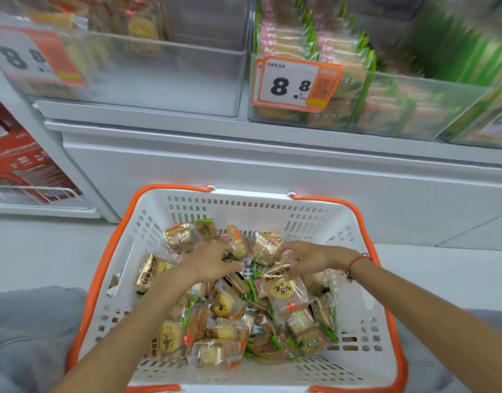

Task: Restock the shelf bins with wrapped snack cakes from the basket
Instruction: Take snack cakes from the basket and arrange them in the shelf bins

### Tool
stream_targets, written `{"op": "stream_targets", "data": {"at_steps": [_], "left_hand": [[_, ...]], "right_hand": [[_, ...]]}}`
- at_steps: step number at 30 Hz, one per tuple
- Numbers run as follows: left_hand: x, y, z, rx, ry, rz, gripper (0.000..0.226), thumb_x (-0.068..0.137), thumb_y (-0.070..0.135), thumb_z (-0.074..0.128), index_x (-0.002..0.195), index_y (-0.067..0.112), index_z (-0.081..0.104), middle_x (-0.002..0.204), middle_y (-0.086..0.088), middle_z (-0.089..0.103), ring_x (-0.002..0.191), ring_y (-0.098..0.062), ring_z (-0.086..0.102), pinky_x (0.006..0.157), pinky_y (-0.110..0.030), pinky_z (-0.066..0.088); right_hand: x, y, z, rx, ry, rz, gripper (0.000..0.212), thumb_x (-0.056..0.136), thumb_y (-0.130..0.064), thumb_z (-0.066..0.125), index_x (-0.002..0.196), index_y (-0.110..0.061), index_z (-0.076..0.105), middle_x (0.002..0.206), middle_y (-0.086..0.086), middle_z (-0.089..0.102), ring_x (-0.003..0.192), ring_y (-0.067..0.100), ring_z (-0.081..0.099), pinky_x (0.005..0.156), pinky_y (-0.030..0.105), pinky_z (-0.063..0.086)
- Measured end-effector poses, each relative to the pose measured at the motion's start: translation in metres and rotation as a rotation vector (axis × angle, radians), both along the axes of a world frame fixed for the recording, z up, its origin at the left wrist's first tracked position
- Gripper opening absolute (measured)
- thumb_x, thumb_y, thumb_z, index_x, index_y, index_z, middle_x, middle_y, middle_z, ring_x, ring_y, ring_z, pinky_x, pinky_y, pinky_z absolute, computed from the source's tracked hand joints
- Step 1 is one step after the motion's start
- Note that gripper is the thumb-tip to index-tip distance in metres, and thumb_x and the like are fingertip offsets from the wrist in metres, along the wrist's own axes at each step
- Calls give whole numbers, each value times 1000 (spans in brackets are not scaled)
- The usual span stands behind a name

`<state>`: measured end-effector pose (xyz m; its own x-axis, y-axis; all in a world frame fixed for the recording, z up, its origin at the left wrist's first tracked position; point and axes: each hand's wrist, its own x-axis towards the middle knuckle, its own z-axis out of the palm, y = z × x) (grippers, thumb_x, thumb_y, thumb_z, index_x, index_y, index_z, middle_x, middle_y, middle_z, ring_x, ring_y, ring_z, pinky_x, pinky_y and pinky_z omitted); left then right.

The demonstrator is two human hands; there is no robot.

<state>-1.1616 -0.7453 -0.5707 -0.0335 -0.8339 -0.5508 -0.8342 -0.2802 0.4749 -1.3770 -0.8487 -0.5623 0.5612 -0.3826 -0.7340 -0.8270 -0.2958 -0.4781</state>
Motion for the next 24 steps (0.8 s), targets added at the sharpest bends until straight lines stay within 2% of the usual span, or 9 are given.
{"op": "stream_targets", "data": {"at_steps": [2,4,6,11,13,15,18,22,24], "left_hand": [[-14,-2,22,59,227,-7,49,89,58,48,123,22,52,117,5,50,112,-13,48,91,-22,34],[-22,0,38,32,380,30,44,90,53,52,118,20,58,114,10,56,108,-9,53,94,-23,41],[-23,-1,50,-73,457,92,35,89,51,58,110,22,61,110,4,65,104,-13,61,94,-31,50],[-18,-2,87,-263,689,193,35,85,40,63,119,31,61,112,12,68,104,1,61,86,-13,49],[-18,-1,97,-347,764,275,36,79,43,62,114,32,63,108,13,70,101,1,63,81,-14,48],[-18,-1,101,-429,826,423,38,76,47,60,109,30,66,101,15,71,100,0,63,85,-19,48],[-17,-5,109,-515,1004,697,36,74,46,61,103,27,68,90,15,73,91,1,65,85,-24,48],[-24,-7,132,-676,1098,774,39,75,44,57,111,32,65,99,13,72,88,1,64,78,-21,46],[-25,-7,146,-768,1107,808,35,74,44,56,107,34,65,94,17,72,88,0,64,75,-20,46]], "right_hand": [[6,-3,34,68,-62,-50,48,87,-22,69,130,-22,46,97,-11,50,84,4,51,75,20,43],[13,-3,64,94,-146,-97,48,86,-23,71,128,-23,48,84,-12,57,72,2,55,67,17,44],[19,-3,92,51,-237,-142,47,84,-23,73,125,-25,50,80,-9,63,68,0,58,65,15,44],[20,-4,146,-107,-463,-352,41,77,-25,79,114,-25,62,81,-6,62,75,5,61,77,19,43],[20,-4,155,-141,-533,-421,39,76,-27,79,111,-27,63,88,-7,70,83,5,66,82,23,48],[22,-5,162,-257,-605,-505,37,77,-30,77,110,-25,62,96,-5,71,93,8,66,87,27,52],[27,-2,180,-446,-649,-556,39,78,-33,75,112,-24,58,101,-7,65,94,4,62,77,15,50],[48,13,192,-513,-768,-484,40,80,-33,74,115,-25,58,105,-11,65,96,0,61,83,15,49],[66,20,198,-569,-843,-435,37,81,-33,73,113,-23,58,103,-11,66,95,1,61,85,19,48]]}}
